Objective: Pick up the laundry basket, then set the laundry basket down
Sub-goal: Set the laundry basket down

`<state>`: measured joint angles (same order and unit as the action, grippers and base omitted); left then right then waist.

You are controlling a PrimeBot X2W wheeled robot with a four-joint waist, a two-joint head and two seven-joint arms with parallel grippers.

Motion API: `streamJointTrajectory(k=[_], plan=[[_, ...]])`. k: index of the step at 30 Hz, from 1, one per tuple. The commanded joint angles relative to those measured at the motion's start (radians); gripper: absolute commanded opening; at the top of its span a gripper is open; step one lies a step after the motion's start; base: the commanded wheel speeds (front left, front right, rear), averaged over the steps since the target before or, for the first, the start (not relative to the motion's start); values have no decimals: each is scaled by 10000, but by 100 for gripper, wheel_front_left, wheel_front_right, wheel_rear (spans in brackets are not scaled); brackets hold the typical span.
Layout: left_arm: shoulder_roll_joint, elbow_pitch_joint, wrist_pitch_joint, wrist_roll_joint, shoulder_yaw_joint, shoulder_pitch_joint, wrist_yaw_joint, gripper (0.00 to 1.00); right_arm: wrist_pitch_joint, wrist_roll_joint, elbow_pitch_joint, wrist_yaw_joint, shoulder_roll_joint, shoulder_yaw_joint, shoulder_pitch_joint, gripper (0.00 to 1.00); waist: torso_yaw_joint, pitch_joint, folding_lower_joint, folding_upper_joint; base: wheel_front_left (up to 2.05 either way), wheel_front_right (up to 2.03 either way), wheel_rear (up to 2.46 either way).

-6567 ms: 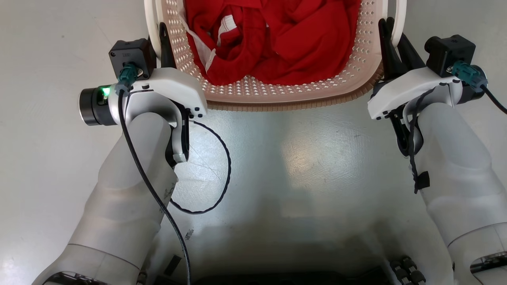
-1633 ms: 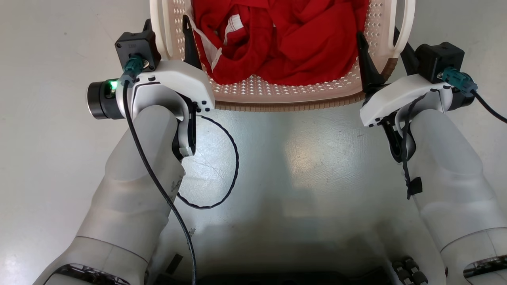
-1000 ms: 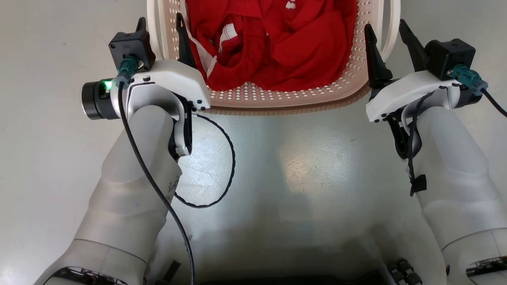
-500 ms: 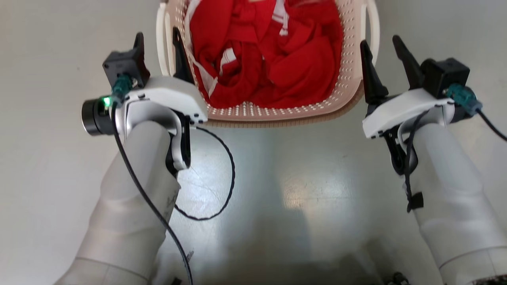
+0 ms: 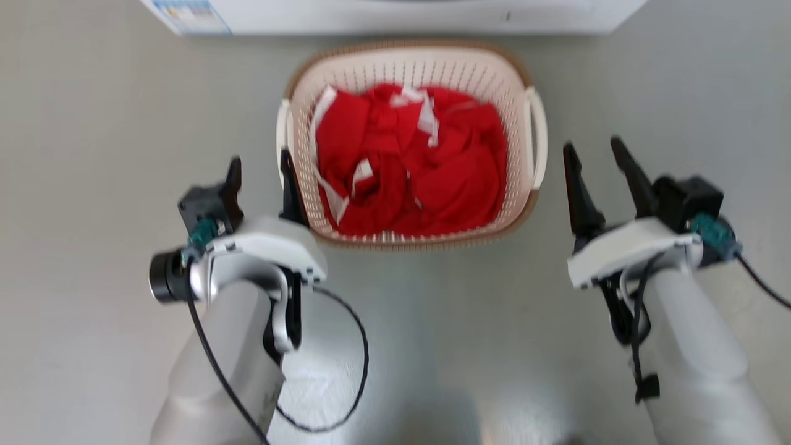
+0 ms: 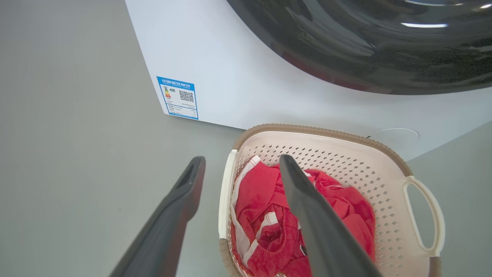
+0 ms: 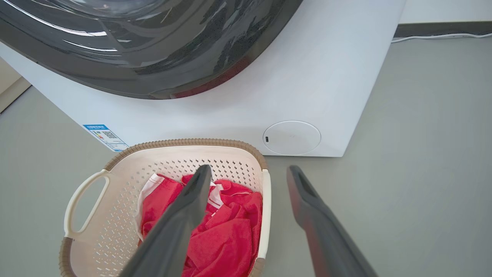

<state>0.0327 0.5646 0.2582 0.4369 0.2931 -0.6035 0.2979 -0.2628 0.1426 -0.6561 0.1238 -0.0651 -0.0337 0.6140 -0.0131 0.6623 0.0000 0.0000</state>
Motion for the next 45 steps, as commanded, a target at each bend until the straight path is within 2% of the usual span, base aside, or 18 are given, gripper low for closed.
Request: streamJointTrajectory(k=[1,8,16,23,35,45], plan=[[175,-319,36,95,-206,621,-130,100,10,-24,325,69,149,-114,-731,100,17,-1082,0,0,0,0,0],[175,-633,36,203,-242,1504,-290,100,10,-41,654,69,149,40,-1659,100,73,-2294,0,0,0,0,0],[175,-839,36,-51,-586,2904,-762,100,10,-157,1085,69,149,327,-3066,100,59,-4167,0,0,0,0,0],[175,-924,36,49,-768,3835,-1044,100,10,-143,1331,69,149,531,-3980,100,98,-5282,0,0,0,0,0],[175,-1363,36,-73,-1156,5112,-1470,100,10,-145,1810,69,149,791,-5122,100,-29,-6472,0,0,0,0,0],[175,-1865,36,-332,-1361,5579,-1711,100,10,-223,2105,69,149,918,-5550,100,-14,-6809,0,0,0,0,0]])
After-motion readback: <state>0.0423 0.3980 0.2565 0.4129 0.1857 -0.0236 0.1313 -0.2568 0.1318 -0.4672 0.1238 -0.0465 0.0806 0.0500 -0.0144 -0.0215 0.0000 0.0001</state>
